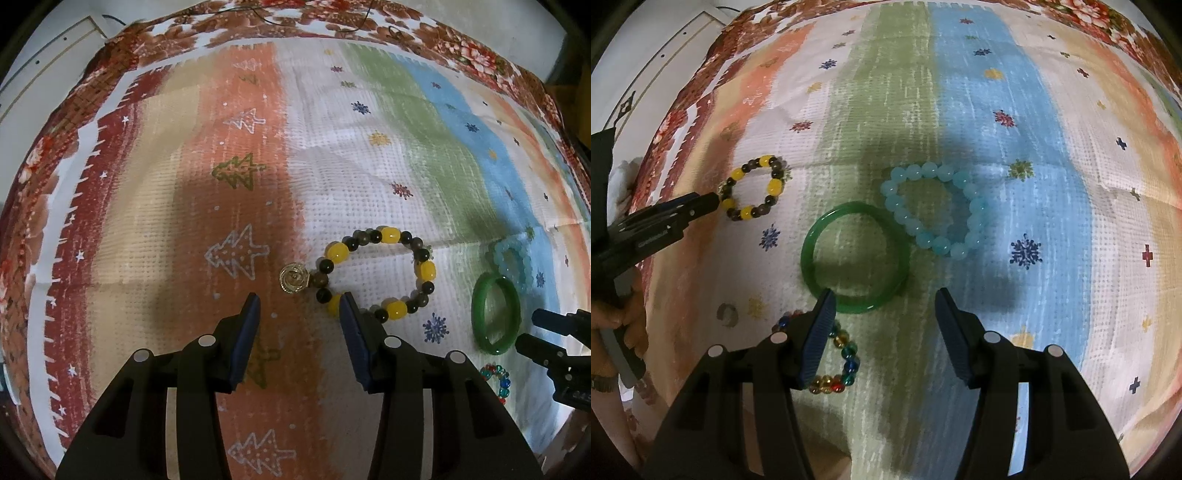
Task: Organize jewelry
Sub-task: 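Lower and close left tool on yellow-black bracelet while right tool closes on green bangle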
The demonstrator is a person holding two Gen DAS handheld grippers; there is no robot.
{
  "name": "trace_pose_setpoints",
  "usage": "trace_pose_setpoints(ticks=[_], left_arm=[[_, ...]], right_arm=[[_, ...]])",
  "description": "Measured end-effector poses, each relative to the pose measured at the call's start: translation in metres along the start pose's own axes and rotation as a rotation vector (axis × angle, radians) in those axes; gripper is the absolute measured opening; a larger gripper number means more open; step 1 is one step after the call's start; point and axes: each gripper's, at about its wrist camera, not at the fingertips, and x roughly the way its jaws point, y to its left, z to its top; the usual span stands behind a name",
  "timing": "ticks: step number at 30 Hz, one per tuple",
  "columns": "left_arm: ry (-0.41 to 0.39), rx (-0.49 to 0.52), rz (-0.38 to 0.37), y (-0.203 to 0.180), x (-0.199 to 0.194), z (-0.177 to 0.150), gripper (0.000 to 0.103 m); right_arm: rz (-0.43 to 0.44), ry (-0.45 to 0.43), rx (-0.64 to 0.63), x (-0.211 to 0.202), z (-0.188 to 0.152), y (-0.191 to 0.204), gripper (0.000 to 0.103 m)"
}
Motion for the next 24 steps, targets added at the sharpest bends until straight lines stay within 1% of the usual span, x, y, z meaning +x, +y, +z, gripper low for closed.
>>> trace_pose_setpoints(ticks=[16,20,22,23,24], left_arm=[[0.028,-0.022,-0.033,-0.004,0.02,0.008,0.046],[0.031,-0.014,-0.029,-0.004,0.024,0.007,0.046],[0.032,-0.013,-0.029,-0.004,0.025,0.006,0.046],[0.031,-0.015,-0.027,-0.003,0.025,0.006,0.044],[0.031,-0.017,-0.024,-0.003,0.025,0.006,0.041]], right_arm=[[-0.03,0.008,0.01,0.017,0.015,0.0,0.057],[-0.053,0.012,-0.01,0.022,0.017,0.003,0.058],[-0.064,0.017,-0.019,0.025,0.017,0.005,0.058],[-0.073,0.018,-0.027,0.026,0.017,0.007,0.058],[-0.083,0.017,-0.039,0.027,0.017,0.009,0.056]])
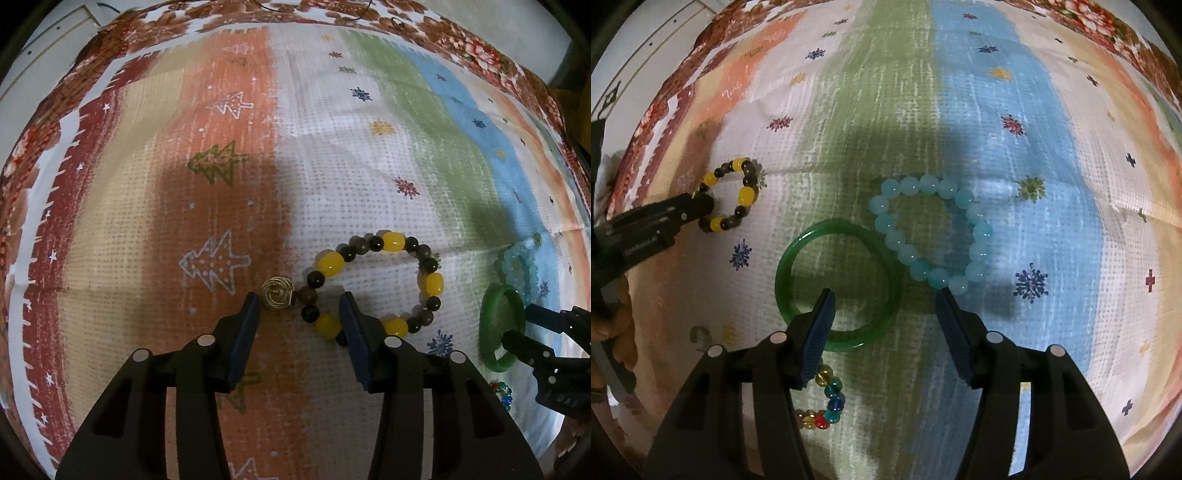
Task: Organize jewelry
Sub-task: 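Lower and close left tool on yellow-black bracelet while right tool closes on green bangle, then lift yellow-black bracelet with left tool while right tool lifts green bangle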
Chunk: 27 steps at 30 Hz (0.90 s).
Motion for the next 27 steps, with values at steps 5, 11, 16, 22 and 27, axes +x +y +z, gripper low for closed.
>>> trace_pose_setpoints(ticks=[5,11,16,22,27], left_arm=[[0.002,-0.006,0.005,0.005,-0.001,0.001,0.031],[0.009,0.004,-0.006,0.004,-0.003,-0.001,0.011],[0.008,0.005,-0.022,0.004,-0.008,-0.002,0.011],[-0.025,0.005,-0.052,0.003,-0.027,-0.001,0.011],[-0.065,0.011,-0.084,-0.002,-0.048,0.0,0.011]], right_arm=[[-0.025,-0.004,-0.003,0.003,0.001,0.003,0.046],[-0.026,-0.01,-0.016,0.0,-0.003,0.0,0.018],[-0.009,-0.009,-0.03,-0.003,-0.005,0.001,0.013],[0.0,-0.015,-0.036,-0.008,-0.005,0.001,0.009],[-0.006,-0.042,-0.049,-0.021,-0.007,0.002,0.008]])
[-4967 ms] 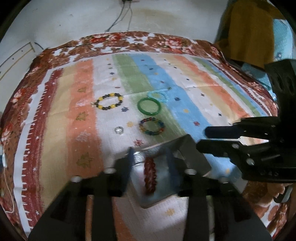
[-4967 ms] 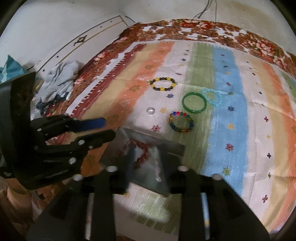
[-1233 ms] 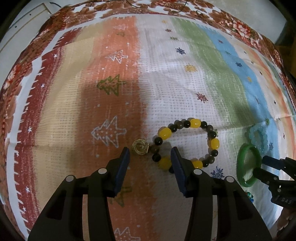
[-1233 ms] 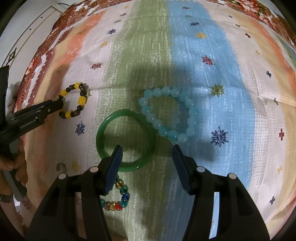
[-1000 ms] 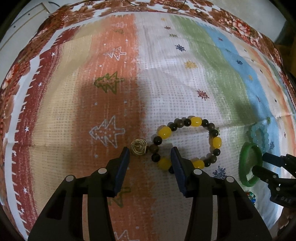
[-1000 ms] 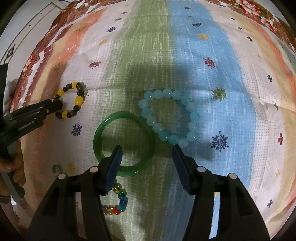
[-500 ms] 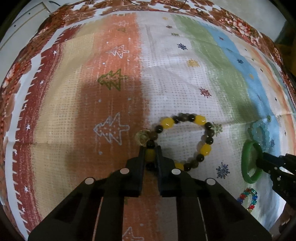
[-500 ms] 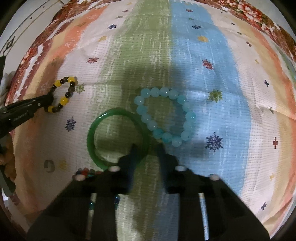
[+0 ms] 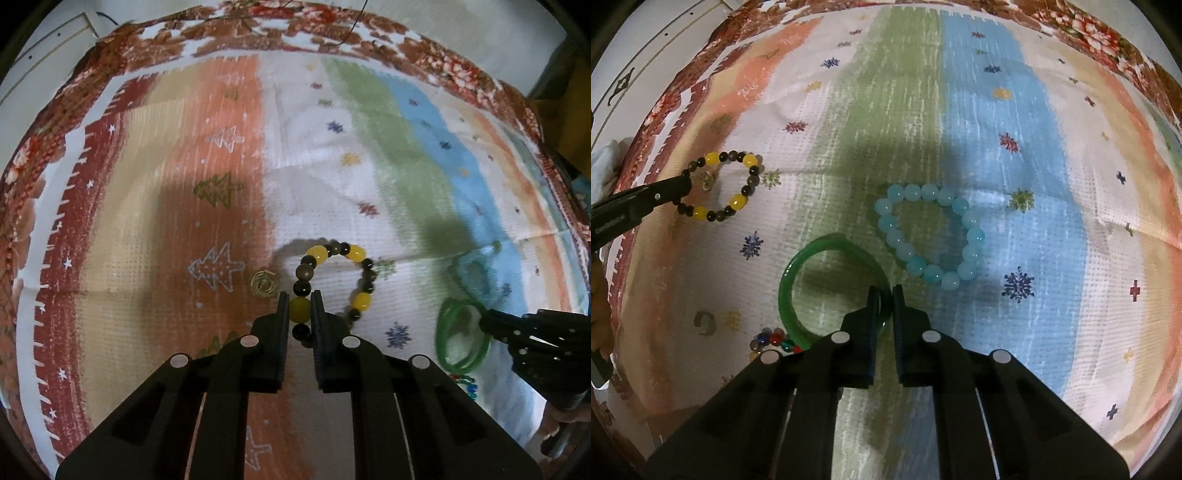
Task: Organize jewelry
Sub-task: 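Lift yellow-black bracelet with left tool while right tool lifts green bangle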
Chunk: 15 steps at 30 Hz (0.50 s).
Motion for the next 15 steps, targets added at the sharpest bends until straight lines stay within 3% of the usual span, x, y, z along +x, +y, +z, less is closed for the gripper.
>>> trace_pose_setpoints(ticks=[15], left_arm=[[-0.056,0.001,-0.042,-0.008,-0.035,-0.012,0.011]], right_arm=[[0.01,-0.08,-0.032,-0.04,-0.011,0.013,0.01]])
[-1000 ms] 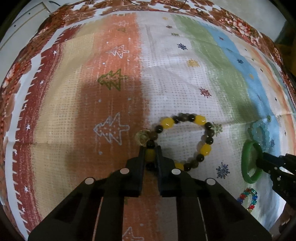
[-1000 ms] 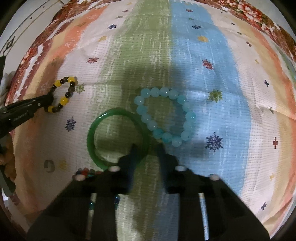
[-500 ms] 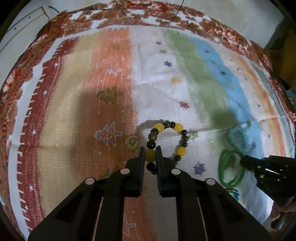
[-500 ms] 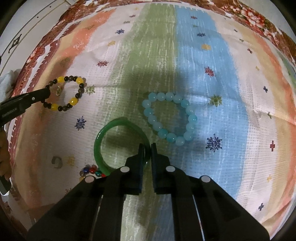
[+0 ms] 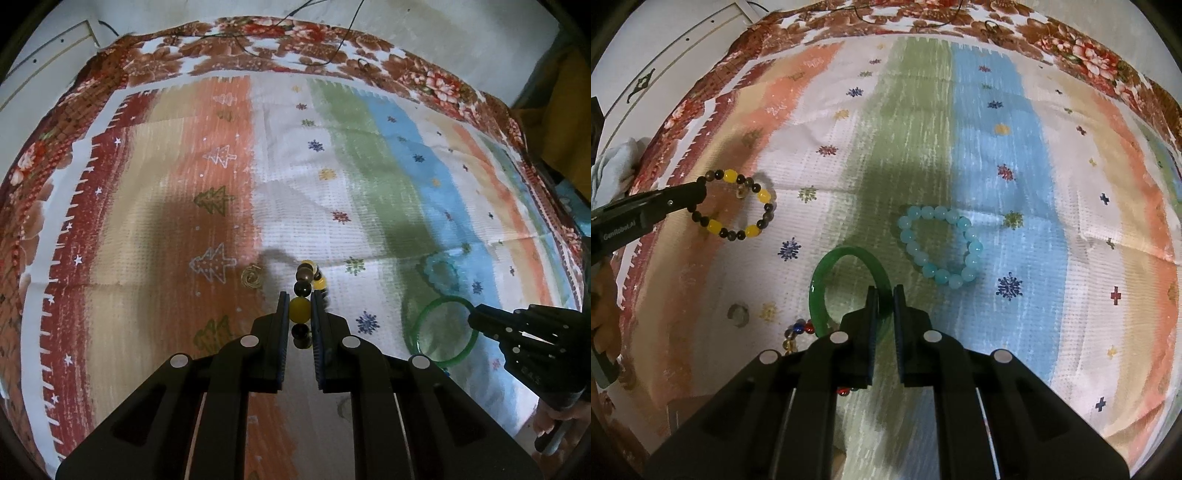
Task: Organize jewelry
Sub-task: 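Lift yellow-black bracelet with left tool while right tool lifts green bangle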
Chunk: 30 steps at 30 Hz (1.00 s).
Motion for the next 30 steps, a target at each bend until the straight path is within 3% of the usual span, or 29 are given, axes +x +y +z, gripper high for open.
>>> trace_pose_setpoints(ticks=[30], left_arm=[[-0.123,0.024,-0.059,-0.02,-0.072,-0.027,0.011]], right_arm=[[0.025,-0.147,0.027,-0.075,-0.034,0.001,0.01]])
